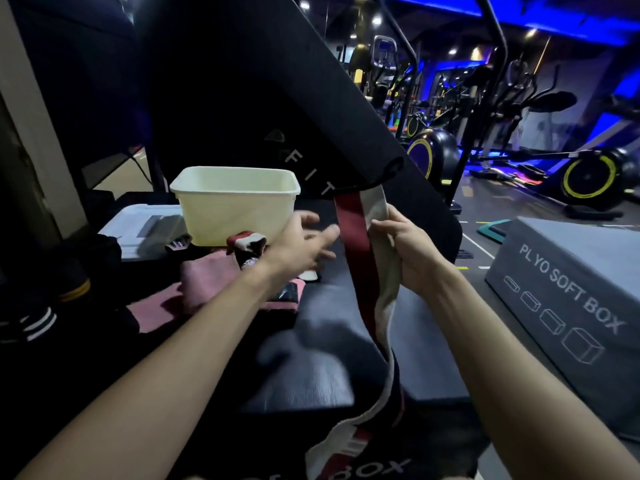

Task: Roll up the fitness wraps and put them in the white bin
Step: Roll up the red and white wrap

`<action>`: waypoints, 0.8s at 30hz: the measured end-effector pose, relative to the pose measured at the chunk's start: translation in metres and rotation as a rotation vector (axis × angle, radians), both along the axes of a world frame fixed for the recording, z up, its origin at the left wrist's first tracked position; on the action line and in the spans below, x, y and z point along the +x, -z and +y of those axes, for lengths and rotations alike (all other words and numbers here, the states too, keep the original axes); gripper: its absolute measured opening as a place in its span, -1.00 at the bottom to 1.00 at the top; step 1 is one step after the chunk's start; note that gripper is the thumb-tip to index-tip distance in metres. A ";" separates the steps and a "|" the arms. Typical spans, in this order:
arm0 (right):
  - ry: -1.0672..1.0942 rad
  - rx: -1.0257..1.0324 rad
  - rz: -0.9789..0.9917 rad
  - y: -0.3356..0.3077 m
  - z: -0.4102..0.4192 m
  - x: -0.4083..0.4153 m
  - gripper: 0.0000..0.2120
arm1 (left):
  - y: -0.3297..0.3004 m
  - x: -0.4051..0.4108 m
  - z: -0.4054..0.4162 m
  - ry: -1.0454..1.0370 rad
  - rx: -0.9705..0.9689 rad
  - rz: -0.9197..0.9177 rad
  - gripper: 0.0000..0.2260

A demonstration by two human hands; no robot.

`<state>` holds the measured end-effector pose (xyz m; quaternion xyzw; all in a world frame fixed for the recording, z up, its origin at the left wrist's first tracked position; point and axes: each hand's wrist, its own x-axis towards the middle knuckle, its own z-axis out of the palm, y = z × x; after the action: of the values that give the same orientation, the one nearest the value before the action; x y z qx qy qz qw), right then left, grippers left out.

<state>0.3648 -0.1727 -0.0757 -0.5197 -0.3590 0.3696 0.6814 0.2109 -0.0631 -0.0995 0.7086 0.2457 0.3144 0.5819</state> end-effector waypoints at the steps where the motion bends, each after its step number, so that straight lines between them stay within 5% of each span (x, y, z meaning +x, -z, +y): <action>1: 0.025 -0.020 0.006 0.006 0.007 0.005 -0.66 | 0.014 0.002 -0.005 0.051 -0.073 0.019 -0.55; 6: 0.077 -0.083 0.009 0.032 0.037 0.030 -0.64 | 0.064 0.016 -0.020 0.284 -0.199 0.052 -0.51; 11: 0.068 -0.015 0.007 0.040 0.069 0.058 -0.69 | 0.064 0.025 -0.009 0.304 -0.173 -0.078 -0.47; 14: 0.162 -0.020 -0.055 0.051 0.087 0.077 -0.68 | 0.058 0.025 -0.007 0.400 -0.111 -0.007 -0.57; 19: 0.306 -0.259 -0.168 0.078 0.098 0.097 -0.69 | 0.063 0.043 0.000 0.365 -0.157 0.051 -0.72; 24: 0.188 -0.520 -0.477 0.095 0.085 0.103 -0.36 | 0.082 0.062 0.011 0.241 -0.050 0.280 -0.63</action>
<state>0.4674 -0.0879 -0.1709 -0.7779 -0.3525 0.2528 0.4547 0.2729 -0.0521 -0.1813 0.7552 0.2456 0.1345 0.5927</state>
